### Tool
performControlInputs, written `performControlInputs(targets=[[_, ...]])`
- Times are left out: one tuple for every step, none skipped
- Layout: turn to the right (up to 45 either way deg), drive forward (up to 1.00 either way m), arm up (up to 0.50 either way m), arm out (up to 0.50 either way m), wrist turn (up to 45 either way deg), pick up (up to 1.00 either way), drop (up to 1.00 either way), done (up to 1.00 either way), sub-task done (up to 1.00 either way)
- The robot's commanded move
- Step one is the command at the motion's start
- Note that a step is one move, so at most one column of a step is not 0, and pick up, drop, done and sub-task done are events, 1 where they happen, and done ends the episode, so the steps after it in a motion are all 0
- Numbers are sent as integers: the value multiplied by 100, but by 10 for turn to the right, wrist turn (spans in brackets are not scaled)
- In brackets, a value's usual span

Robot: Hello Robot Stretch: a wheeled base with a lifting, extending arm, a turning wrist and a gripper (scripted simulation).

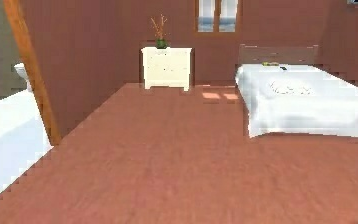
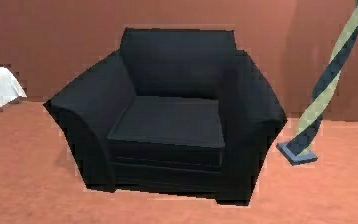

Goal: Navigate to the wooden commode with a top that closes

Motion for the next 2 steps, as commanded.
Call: performControlInputs(targets=[[0,80,0,0,0,0,0,0,0],[-420,0,0,0,0,0,0,0,0]])
